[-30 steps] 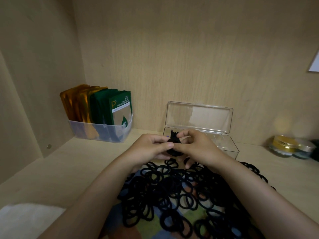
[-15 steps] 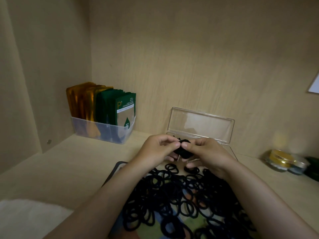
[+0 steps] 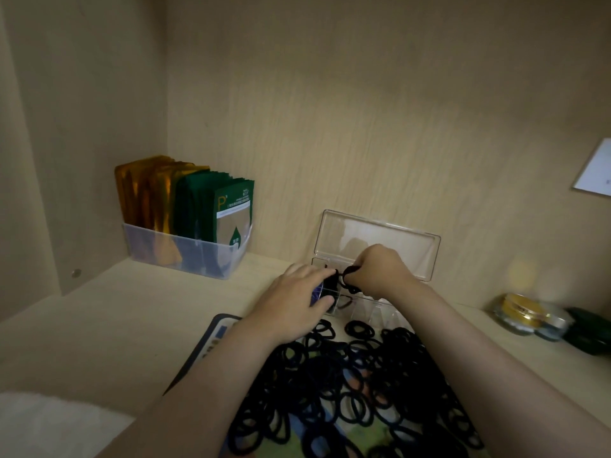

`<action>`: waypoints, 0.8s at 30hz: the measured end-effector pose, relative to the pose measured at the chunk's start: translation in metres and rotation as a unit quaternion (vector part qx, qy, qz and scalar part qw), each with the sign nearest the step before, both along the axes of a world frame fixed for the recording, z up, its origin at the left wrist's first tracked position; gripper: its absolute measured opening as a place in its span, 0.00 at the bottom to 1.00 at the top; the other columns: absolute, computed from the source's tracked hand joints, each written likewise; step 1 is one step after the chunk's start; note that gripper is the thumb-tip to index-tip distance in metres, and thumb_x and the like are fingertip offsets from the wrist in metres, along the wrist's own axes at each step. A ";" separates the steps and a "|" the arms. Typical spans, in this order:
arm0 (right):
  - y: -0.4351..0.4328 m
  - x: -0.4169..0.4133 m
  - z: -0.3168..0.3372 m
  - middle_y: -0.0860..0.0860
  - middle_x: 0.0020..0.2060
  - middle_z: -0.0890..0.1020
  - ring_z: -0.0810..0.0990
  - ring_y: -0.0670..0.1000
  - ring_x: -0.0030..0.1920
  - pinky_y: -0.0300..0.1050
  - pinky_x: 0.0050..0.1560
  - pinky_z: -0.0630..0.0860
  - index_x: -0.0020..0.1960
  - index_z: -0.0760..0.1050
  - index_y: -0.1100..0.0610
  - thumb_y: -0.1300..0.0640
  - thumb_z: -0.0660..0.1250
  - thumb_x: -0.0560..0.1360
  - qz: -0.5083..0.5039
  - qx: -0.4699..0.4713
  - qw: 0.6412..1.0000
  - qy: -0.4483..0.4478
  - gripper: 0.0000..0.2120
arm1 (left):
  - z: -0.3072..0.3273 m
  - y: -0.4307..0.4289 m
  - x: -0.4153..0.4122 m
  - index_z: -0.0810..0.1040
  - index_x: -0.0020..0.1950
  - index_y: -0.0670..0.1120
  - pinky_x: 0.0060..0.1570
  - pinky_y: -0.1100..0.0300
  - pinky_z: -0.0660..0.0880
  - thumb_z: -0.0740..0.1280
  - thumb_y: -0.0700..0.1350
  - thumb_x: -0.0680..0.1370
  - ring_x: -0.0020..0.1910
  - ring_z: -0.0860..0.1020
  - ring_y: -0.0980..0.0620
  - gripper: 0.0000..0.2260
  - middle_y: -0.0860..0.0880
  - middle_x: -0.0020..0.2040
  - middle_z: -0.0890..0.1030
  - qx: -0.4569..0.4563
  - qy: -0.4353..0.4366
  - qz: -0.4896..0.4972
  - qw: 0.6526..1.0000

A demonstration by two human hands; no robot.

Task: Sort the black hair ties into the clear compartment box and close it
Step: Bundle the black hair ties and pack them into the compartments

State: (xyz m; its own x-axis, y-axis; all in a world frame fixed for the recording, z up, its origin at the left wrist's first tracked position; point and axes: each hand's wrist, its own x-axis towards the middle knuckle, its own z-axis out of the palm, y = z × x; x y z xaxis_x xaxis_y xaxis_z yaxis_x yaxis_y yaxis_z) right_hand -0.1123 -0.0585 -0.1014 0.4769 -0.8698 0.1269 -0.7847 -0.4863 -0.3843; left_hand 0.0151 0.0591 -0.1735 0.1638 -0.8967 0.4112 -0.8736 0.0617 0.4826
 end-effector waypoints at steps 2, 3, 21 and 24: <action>-0.002 0.005 0.000 0.54 0.33 0.79 0.74 0.49 0.30 0.38 0.26 0.69 0.44 0.80 0.63 0.55 0.71 0.71 0.000 -0.011 0.999 0.048 0.11 | -0.002 -0.001 0.000 0.63 0.77 0.57 0.72 0.52 0.62 0.61 0.56 0.81 0.74 0.59 0.55 0.24 0.56 0.72 0.68 0.008 0.000 -0.007 1.000; -0.002 0.008 0.000 0.52 0.32 0.76 0.73 0.48 0.30 0.38 0.26 0.67 0.42 0.77 0.62 0.55 0.71 0.71 0.002 -0.015 0.997 0.080 0.10 | -0.002 -0.001 0.000 0.63 0.77 0.57 0.72 0.52 0.62 0.62 0.56 0.80 0.74 0.59 0.55 0.25 0.56 0.72 0.68 0.008 0.000 -0.011 1.000; 0.006 -0.011 0.003 0.51 0.37 0.84 0.80 0.50 0.39 0.39 0.42 0.74 0.47 0.86 0.55 0.61 0.68 0.75 0.150 0.000 0.983 0.106 0.08 | -0.005 -0.003 -0.005 0.59 0.77 0.62 0.75 0.52 0.57 0.62 0.59 0.79 0.76 0.50 0.56 0.27 0.55 0.76 0.60 0.035 0.007 -0.014 0.999; 0.008 -0.006 -0.005 0.49 0.33 0.80 0.76 0.50 0.36 0.37 0.37 0.67 0.47 0.85 0.58 0.63 0.65 0.76 0.146 -0.037 0.980 0.128 0.10 | -0.004 -0.002 -0.006 0.62 0.75 0.62 0.74 0.52 0.57 0.63 0.58 0.79 0.76 0.51 0.56 0.25 0.55 0.75 0.62 0.021 -0.006 -0.016 1.000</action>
